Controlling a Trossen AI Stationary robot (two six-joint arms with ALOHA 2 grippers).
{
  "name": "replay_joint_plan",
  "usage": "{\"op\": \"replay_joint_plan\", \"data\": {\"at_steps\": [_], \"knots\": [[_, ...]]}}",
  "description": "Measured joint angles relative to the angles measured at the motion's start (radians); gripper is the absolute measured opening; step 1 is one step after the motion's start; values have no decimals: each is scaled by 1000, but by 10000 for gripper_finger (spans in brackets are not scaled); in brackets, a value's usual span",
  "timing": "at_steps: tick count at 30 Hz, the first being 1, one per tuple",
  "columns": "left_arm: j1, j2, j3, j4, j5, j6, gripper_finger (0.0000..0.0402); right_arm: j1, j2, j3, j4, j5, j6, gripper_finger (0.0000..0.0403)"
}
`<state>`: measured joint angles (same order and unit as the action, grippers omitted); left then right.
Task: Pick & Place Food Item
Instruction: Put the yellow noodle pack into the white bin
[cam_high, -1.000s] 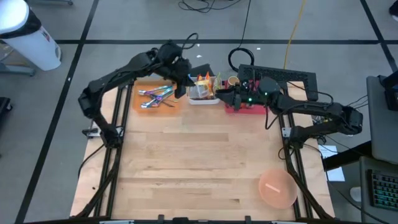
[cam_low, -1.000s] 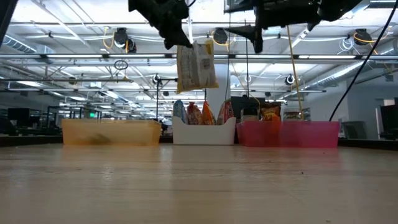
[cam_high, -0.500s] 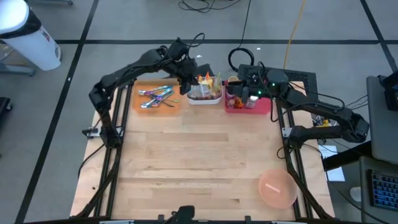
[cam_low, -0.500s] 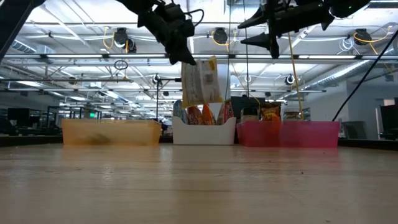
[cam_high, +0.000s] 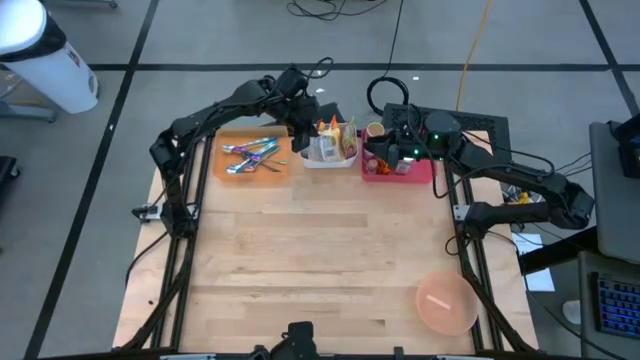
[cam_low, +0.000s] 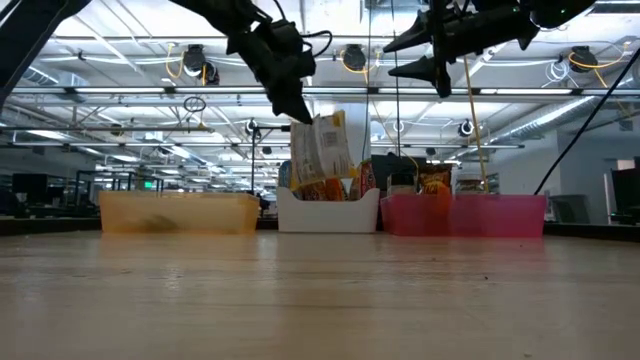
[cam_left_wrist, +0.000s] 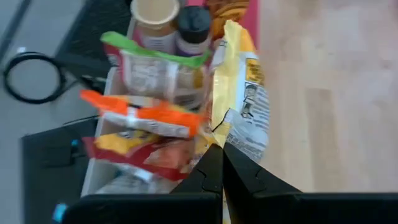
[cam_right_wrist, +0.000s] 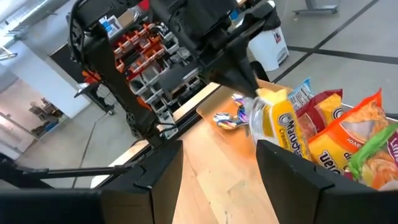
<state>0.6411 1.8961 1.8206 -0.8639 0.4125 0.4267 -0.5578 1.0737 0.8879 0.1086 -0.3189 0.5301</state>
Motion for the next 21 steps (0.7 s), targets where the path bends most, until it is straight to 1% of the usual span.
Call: {"op": "replay_joint_plan", "data": {"at_steps": [5, 9, 12, 17, 21], "knots": [[-9, 10, 0, 20, -102, -25, 0, 0, 0, 0, -18, 1, -6, 196], [-25, 13, 0, 50, -125, -74, 0, 0, 0, 0, -24, -1, -29, 196], [-49, 14, 0, 57, -154, -85, 0, 3, 0, 0, -50, -45, -116, 196], [-83, 14, 0, 60, -234, -82, 0, 79, 32, 0, -91, -50, -274, 196], [-87, 16, 0, 75, -261, -98, 0, 137, 122, 0, -69, -48, -309, 194]]}}
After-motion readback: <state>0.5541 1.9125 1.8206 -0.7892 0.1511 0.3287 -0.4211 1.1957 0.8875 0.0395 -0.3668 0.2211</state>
